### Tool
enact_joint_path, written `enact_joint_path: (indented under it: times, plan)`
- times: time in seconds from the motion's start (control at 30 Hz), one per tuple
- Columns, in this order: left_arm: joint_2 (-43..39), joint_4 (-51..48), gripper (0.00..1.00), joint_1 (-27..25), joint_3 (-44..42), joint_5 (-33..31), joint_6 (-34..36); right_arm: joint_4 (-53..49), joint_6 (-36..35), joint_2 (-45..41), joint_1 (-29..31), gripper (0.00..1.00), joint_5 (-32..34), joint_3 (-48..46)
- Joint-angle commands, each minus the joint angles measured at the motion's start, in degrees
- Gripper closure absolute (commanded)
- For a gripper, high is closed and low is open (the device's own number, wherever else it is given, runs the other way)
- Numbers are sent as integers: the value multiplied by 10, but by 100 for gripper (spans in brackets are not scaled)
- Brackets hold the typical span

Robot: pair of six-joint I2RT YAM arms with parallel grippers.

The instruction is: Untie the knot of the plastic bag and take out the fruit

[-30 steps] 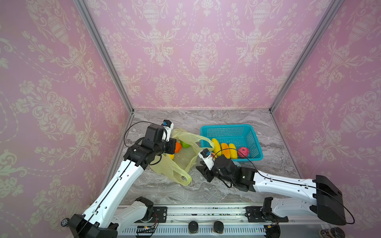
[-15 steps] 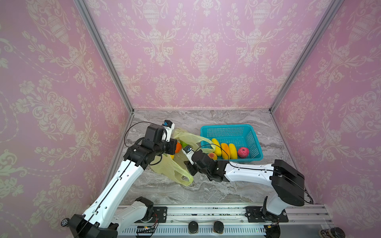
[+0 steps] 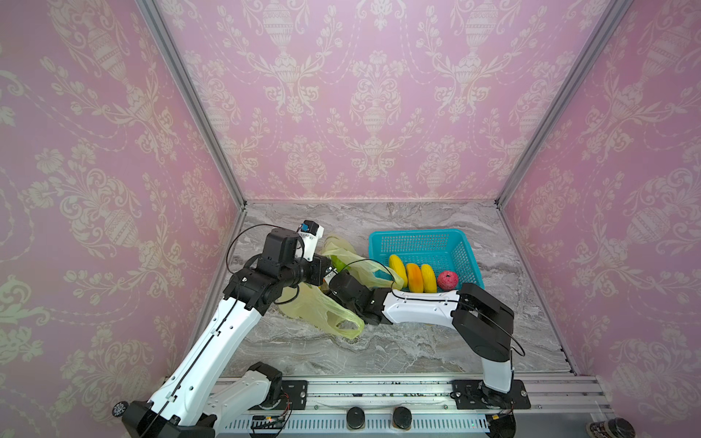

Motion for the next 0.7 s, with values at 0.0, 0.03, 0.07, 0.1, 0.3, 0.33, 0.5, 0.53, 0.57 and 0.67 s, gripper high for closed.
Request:
enact_joint_path:
  times: [0.0,0.03,0.07,0.1,0.3,0.33,0.5,0.53,0.57,0.67]
  plan:
    - [-7,7,100,2,-6,25,-7,-14,0,26,-5,30,30,42]
    - [-7,7,100,2,-6,26,-7,-22,2,36,-5,28,36,53]
    - [-7,7,100,2,-8,28,-8,-31,5,47,-5,26,44,67]
    - [-7,8,100,2,-7,31,-8,-39,8,60,-6,23,52,80]
    - [-9,15,100,2,-9,52,-11,-97,33,145,-16,8,88,175]
    - [-10,16,100,2,-9,55,-11,-114,40,159,-18,7,97,193]
    - [-10,21,100,2,-11,70,-13,-185,61,228,-29,6,107,287]
    - [-9,21,100,2,-11,69,-13,-194,64,237,-30,7,110,299]
    - [-10,20,100,2,-11,68,-14,-199,66,243,-31,8,111,307]
    - [-10,20,100,2,-11,68,-15,-208,67,252,-34,11,115,319]
